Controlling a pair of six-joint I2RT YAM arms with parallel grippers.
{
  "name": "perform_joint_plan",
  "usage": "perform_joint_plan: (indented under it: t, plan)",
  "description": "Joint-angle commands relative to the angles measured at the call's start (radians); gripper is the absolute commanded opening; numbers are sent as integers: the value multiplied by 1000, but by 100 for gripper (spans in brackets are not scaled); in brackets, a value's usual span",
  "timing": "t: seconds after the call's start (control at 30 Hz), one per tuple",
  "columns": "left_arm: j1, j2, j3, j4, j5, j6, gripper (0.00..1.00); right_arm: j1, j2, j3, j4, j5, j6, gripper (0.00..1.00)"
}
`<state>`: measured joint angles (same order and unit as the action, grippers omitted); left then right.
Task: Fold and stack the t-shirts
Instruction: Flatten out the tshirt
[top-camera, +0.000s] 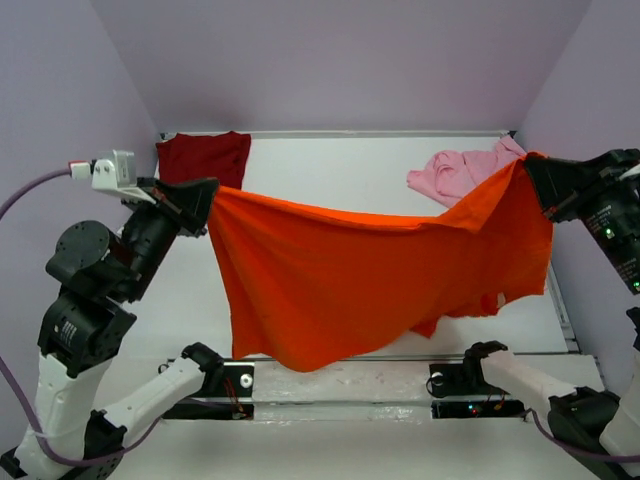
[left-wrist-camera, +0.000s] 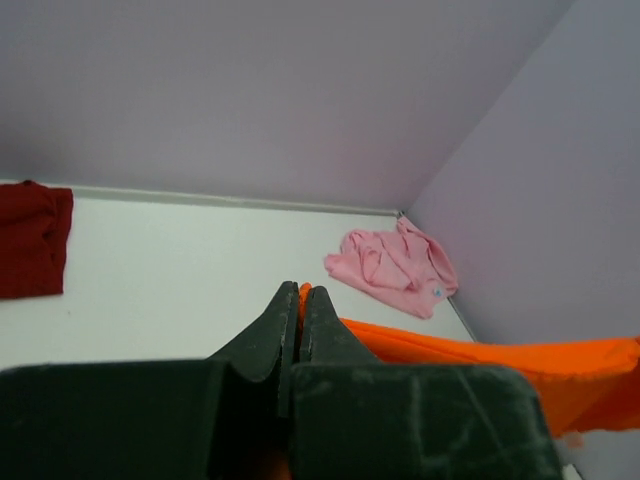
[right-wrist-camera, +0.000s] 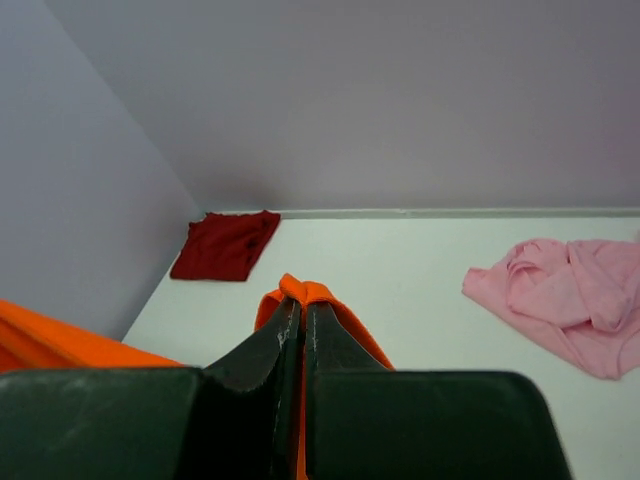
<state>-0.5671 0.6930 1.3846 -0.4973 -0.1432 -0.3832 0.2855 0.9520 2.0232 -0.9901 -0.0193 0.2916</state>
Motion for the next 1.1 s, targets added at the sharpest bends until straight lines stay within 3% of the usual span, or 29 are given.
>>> perform_joint_plan:
  t: [0.0, 0.13, 0.2, 0.23, 0.3, 0.47, 0.6, 0.8, 1.07]
  plan:
    - [-1, 193, 158, 34, -56, 90, 0, 4, 221, 77, 36, 42, -29, 0]
    - [7, 364, 234, 80, -194, 144, 0, 4, 387, 164, 108, 188, -77, 0]
    - [105, 448, 226, 143, -162, 172, 0, 4, 577, 317, 100, 212, -94, 0]
    - [154, 470, 208, 176, -69, 170, 0, 4, 700, 369, 90, 228, -106, 0]
    - [252, 526, 142, 261, -39, 170, 0, 4, 789, 404, 114, 239, -109, 0]
    - [346, 632, -74, 465, -53, 164, 0, 4, 899, 134, 365, 294, -129, 0]
    - [389, 829, -150, 627, -47, 162, 0, 4, 1120, 115, 448, 350, -154, 0]
    - [417, 1179, 29, 574, -7, 187, 0, -15, 1306, 117, 537, 328, -147, 0]
    - [417, 1376, 209, 577, 37, 188, 0, -25, 1401, 167, 562, 309, -166, 0]
